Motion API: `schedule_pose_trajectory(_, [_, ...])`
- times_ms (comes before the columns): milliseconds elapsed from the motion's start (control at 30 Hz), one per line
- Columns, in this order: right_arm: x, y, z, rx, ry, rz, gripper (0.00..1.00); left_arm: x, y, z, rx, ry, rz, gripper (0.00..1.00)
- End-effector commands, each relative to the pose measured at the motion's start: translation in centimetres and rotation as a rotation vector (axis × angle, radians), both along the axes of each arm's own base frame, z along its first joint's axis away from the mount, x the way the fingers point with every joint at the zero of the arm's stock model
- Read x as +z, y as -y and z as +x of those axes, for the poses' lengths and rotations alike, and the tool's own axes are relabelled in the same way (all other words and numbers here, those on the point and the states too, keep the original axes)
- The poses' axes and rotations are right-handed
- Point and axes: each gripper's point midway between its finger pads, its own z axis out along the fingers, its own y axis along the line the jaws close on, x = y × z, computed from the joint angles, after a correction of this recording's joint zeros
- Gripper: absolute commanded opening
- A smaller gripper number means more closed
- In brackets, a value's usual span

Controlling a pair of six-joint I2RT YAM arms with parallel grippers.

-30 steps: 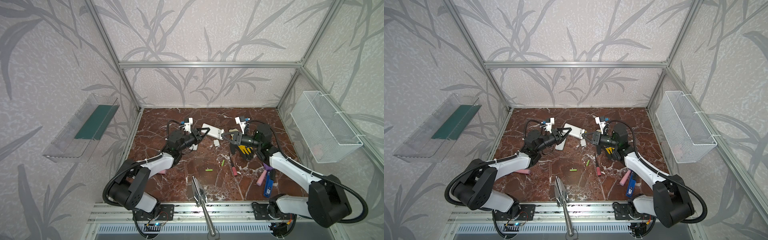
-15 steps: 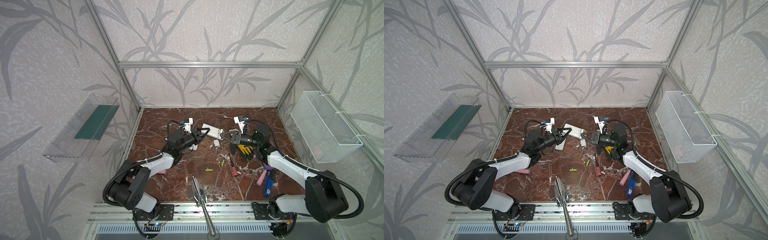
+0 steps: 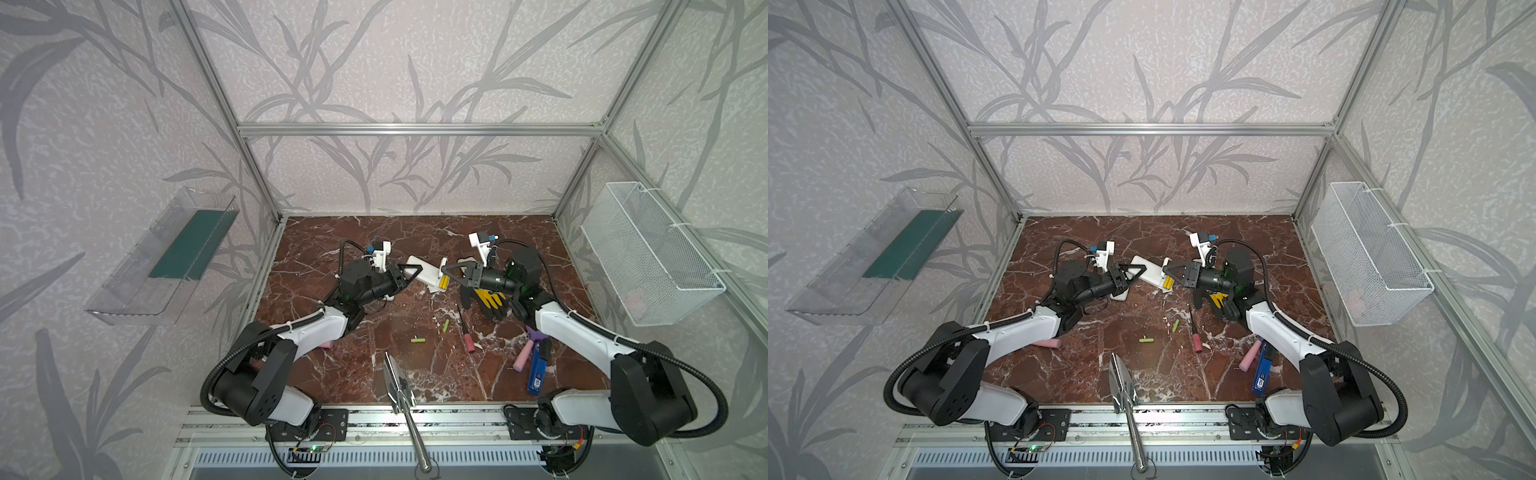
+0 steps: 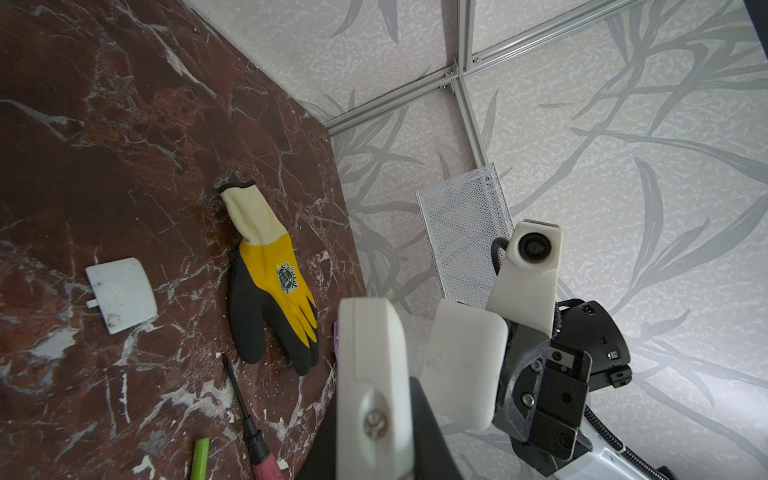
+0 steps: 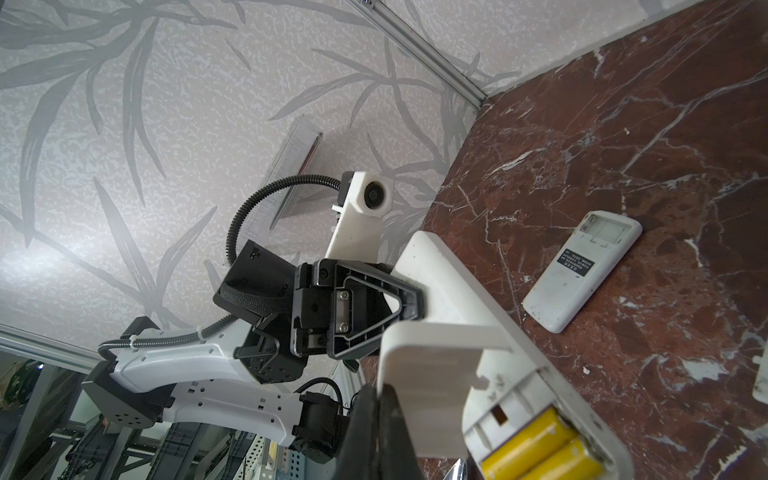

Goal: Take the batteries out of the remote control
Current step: 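Slide the battery cover off the remote with the right gripper, exposing yellow batteries, then lower the removed cover with the right gripper while the left gripper holds the remote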

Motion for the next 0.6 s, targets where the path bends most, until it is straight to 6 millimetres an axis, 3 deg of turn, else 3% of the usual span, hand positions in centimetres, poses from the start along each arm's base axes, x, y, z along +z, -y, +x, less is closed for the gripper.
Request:
schedule_pose_trajectory(0, [1.6,0.6,-0.3,-0.023,0.067,-0.041,0.00,-0.1,-0.9,0.3,0.025,0.032,0.075,0.00])
schedule_pose_trajectory(167, [-2.0,1.9,-0.4,-0.085,0.017,-0.194,0.00,-2.5,-1.9,0.6,0.051,0.003,0.149,0.00])
schedule_pose_trajectory(400, [-9.3,3.9,-0.5,-0.161,-0.075,-0.392,0.00,-4.6,-2.6,0.2,0.068,-0.024,0.198,0.00])
schedule_pose_trajectory(567, [-13.4,4.3,0.2,-0.180,-0.138,-0.471,0.00,-5.8,-3.1,-0.3,0.074,-0.043,0.226,0.00])
